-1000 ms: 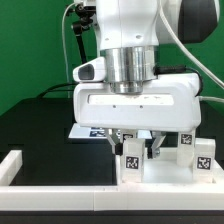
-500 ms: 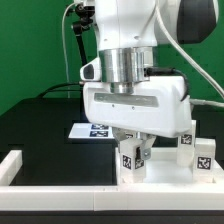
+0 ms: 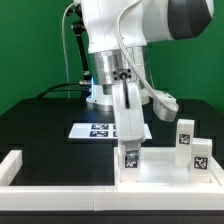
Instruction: Assemble square table
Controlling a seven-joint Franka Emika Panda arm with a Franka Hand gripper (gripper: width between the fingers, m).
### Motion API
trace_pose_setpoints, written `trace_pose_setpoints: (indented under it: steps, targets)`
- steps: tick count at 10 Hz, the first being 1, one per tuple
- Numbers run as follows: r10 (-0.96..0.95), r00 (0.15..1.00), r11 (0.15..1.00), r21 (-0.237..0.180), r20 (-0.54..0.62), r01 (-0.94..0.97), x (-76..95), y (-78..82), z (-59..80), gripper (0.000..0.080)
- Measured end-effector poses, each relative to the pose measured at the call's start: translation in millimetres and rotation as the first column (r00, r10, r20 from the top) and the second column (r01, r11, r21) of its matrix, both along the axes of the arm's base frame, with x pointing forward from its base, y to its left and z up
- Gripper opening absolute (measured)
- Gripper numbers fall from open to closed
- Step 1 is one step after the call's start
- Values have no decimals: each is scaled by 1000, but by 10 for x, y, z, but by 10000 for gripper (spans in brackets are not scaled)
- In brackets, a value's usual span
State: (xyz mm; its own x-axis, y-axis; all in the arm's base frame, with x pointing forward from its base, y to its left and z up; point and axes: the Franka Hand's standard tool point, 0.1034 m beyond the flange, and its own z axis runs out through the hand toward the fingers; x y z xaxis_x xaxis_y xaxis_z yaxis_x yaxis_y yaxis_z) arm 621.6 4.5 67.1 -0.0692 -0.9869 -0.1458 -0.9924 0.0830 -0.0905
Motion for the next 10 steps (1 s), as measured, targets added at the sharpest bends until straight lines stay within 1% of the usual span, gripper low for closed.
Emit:
trace_pose_setpoints:
  steps: [2, 3, 4, 5, 6, 7, 9, 10]
  targets:
    - [-123, 992, 992, 12, -19, 123, -1, 4, -2, 293]
    - [-154, 988, 988, 14, -24, 154, -2, 6, -3, 293]
    - [-279, 959, 959, 26, -45, 281, -4, 8, -4, 293]
    - [-350, 935, 936, 28, -55, 351, -4, 1, -5, 293]
    - [-383, 922, 923, 27, -60, 385, -4, 0, -3, 294]
    - [-404, 913, 914, 15, -63, 406, -13, -3, -1, 297]
    - [-392, 918, 919, 11, -63, 394, -22, -10, -8, 297]
    - [-392, 918, 919, 11, -63, 393, -22, -7, -9, 370]
